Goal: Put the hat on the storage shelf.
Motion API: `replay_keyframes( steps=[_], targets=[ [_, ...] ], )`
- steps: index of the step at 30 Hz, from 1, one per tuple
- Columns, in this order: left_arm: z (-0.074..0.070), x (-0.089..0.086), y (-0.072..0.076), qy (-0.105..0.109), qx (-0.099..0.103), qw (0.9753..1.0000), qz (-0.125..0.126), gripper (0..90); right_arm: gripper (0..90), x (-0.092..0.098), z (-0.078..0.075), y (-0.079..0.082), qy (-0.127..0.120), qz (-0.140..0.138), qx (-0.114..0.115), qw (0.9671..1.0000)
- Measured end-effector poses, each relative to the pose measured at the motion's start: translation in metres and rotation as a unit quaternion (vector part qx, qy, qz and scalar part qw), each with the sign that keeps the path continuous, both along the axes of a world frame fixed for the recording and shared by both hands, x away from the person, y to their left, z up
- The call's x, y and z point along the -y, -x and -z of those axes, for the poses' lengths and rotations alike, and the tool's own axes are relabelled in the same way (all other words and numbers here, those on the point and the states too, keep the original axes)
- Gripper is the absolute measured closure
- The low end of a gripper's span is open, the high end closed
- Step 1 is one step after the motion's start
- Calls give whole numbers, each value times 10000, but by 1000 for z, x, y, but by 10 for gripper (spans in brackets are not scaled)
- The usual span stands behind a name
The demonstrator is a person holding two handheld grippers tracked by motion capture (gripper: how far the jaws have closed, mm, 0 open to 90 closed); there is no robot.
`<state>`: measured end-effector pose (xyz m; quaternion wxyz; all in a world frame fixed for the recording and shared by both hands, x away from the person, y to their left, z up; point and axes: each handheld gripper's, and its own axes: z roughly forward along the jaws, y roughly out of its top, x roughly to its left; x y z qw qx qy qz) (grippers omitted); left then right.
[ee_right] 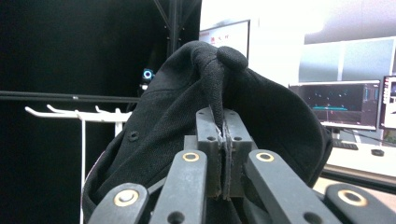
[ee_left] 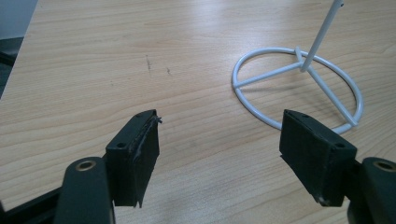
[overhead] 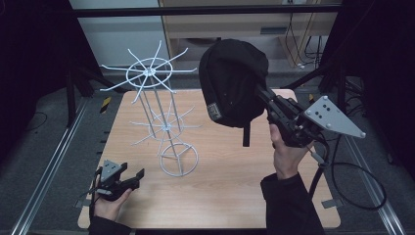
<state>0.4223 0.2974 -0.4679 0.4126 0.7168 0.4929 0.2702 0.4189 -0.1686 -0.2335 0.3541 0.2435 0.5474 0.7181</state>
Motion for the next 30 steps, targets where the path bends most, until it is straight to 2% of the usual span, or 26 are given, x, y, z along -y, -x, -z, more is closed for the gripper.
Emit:
replay_keyframes(
  steps=[6, 11, 16, 19, 22, 30],
  targets=[
    [0, 0, 0, 4, 6, 10000, 4, 282, 882, -14, -5, -3, 23, -120, 70, 9999],
    [0, 0, 0, 0, 5, 10000, 5, 282, 881, -24, 0, -10, 94, -211, -66, 9997],
    [0, 0, 0, -11, -10, 10000, 8, 282, 876, -30, 18, -16, 96, -388, -286, 9988],
    [0, 1, 0, -6, -12, 10000, 12, 282, 867, -33, 24, -18, 124, -463, -378, 9981],
    [0, 1, 0, -11, -16, 10000, 14, 282, 835, -37, 34, -23, 281, -438, -577, 9970],
    [1, 1, 0, -11, -22, 10000, 14, 282, 812, -43, 48, -30, 507, -513, -907, 9933]
  ],
)
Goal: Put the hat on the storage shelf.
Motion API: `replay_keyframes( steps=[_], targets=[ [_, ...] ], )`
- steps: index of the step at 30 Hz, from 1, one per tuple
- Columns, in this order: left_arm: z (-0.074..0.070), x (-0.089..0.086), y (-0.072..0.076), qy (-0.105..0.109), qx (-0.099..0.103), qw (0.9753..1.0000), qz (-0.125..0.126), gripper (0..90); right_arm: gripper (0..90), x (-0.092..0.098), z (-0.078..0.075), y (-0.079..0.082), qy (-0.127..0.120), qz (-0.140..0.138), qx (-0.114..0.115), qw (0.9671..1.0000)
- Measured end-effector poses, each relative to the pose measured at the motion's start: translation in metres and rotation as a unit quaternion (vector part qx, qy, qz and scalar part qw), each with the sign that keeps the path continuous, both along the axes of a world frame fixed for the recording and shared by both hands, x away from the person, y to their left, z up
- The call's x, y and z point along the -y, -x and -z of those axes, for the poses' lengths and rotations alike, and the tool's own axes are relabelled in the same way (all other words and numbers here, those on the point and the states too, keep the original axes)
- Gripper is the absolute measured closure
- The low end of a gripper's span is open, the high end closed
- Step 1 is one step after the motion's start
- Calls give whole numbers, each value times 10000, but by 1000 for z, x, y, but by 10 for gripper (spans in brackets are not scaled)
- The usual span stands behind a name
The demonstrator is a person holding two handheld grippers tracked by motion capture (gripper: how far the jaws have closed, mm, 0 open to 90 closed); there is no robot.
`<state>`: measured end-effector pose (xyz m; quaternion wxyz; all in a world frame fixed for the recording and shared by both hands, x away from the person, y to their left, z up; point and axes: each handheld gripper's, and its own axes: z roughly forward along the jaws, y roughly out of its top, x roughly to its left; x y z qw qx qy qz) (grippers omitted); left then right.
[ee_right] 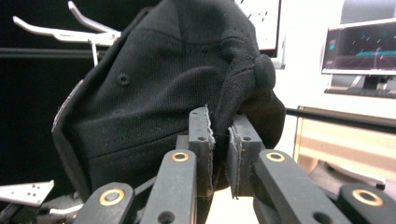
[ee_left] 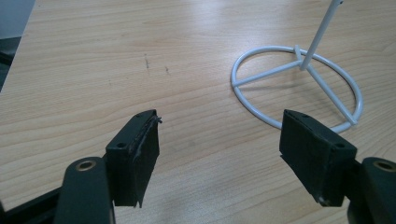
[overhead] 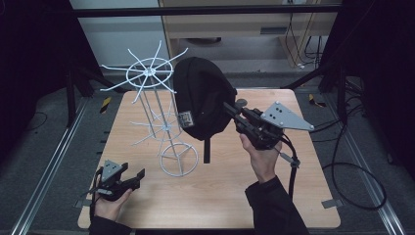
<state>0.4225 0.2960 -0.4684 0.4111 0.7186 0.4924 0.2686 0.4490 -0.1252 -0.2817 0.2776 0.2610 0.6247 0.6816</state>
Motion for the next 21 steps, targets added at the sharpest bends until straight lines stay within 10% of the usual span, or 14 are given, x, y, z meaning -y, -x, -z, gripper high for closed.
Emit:
replay_keyframes(
  steps=[21],
  targets=[
    [0, 0, 0, -10, -20, 10000, -15, 282, 493, -1, 19, -1, 393, 200, -226, 9988]
  ],
)
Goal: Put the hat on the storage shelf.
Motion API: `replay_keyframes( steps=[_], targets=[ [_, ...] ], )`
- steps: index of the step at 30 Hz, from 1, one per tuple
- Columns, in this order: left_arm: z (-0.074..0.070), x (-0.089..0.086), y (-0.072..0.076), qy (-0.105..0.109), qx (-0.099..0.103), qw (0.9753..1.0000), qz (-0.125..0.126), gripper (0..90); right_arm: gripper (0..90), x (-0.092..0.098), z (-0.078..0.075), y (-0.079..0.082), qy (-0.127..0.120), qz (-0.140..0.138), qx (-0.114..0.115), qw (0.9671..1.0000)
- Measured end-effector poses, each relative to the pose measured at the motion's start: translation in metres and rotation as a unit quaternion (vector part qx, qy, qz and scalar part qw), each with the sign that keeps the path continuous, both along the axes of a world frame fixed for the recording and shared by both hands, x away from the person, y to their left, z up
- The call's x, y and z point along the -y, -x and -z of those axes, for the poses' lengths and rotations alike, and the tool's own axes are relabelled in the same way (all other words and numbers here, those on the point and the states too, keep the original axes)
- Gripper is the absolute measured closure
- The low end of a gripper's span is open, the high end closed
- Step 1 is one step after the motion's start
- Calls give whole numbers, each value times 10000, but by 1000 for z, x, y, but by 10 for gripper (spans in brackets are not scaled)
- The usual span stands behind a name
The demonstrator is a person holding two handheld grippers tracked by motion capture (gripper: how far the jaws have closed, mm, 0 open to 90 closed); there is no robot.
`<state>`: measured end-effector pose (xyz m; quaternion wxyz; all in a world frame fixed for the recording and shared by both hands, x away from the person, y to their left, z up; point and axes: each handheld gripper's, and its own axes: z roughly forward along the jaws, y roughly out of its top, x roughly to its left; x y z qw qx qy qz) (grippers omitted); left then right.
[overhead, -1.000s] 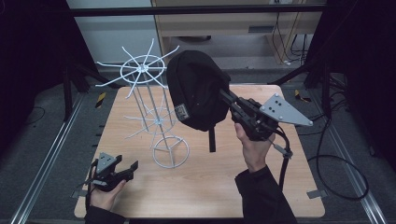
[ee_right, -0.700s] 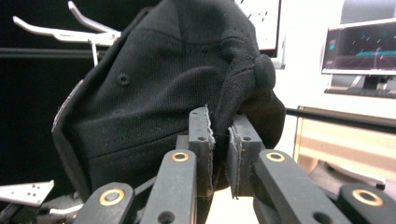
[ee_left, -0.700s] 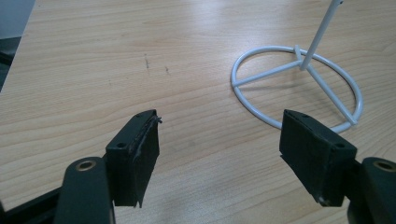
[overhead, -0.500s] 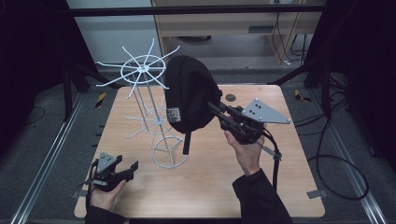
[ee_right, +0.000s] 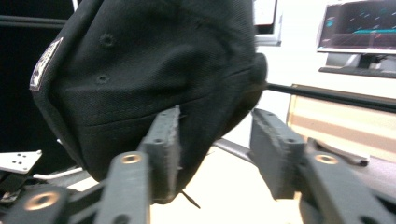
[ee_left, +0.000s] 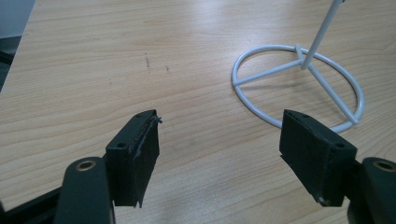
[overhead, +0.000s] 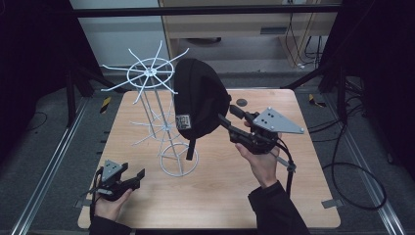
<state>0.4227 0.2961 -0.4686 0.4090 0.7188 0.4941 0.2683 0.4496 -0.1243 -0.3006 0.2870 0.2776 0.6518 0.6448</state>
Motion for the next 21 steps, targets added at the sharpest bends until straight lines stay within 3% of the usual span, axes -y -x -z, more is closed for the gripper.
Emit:
replay_keyframes(
  steps=[3, 6, 13, 17, 21],
  targets=[
    [0, 0, 0, -7, 5, 10000, 2, 282, 430, 11, 5, 6, 1, 137, 58, 9999],
    [0, 0, 0, -11, 4, 10000, -1, 282, 393, 26, 16, 9, 33, 268, -36, 9996],
    [1, 1, -1, -22, -6, 10000, -10, 282, 326, 62, 49, 9, 154, 578, -458, 9972],
    [1, 1, -1, -27, -8, 10000, -11, 282, 282, 81, 73, 5, 343, 751, -848, 9930],
    [1, 0, -1, -30, 15, 10000, -3, 279, 220, 99, 100, -1, 400, 880, -1313, 9866]
  ],
)
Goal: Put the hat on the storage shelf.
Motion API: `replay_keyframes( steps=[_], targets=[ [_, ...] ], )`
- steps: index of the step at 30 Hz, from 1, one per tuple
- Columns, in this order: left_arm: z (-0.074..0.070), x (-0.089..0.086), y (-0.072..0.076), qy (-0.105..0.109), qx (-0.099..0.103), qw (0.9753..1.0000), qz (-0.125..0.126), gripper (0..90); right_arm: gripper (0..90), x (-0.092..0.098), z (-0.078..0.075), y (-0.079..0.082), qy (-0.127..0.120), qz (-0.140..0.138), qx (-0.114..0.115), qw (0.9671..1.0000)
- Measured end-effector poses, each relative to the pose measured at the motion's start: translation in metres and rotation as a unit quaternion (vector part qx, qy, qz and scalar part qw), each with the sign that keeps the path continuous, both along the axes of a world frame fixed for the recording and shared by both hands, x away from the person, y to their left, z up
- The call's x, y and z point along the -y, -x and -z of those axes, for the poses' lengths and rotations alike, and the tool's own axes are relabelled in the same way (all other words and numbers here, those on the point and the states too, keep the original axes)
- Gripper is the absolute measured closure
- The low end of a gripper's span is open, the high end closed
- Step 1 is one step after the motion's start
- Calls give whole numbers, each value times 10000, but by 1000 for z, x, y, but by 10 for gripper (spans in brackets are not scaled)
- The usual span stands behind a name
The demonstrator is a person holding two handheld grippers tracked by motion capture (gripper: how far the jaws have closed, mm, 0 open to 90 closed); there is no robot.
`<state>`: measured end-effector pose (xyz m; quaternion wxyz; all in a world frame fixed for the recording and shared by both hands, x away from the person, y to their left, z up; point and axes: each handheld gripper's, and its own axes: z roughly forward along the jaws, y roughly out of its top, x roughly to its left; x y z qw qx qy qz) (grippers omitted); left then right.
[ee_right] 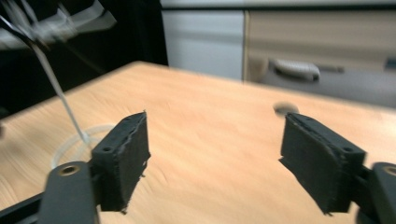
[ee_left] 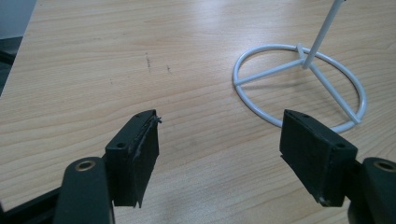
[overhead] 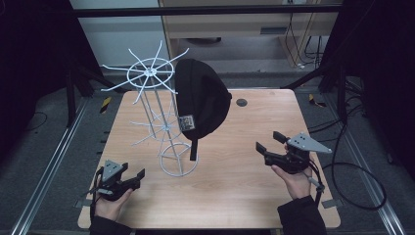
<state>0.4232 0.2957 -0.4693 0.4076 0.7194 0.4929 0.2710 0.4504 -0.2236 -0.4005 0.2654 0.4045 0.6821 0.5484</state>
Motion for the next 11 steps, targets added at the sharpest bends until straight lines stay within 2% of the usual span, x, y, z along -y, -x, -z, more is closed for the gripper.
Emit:
replay_keyframes(
  steps=[1, 2, 3, 4, 5, 6, 7, 11],
  targets=[
    [0, 0, 0, -13, 10, 10000, 5, 277, 214, 4, 7, 0, 96, 69, -53, 9999],
    [0, -1, 0, -26, 16, 10000, 9, 273, 194, 11, 21, -1, 243, 226, -243, 9992],
    [1, -1, -1, -38, 20, 10000, 6, 273, 194, 11, 21, -1, 243, 226, -243, 9992],
    [1, -2, -1, -35, 64, 10000, 20, 265, 179, 19, 33, -3, 304, 341, -370, 9983],
    [1, -2, -1, -35, 64, 10000, 20, 256, 179, 19, 33, -3, 304, 341, -370, 9983],
    [2, -2, -2, -56, 83, 9999, 24, 253, 167, 26, 43, -4, 339, 468, -513, 9970],
    [2, -3, -2, -69, 98, 9999, 20, 253, 167, 26, 43, -4, 339, 468, -513, 9970],
    [4, -4, -4, -61, 56, 10000, 29, 243, 163, 39, 60, -3, 415, 665, -768, 9940]
  ],
)
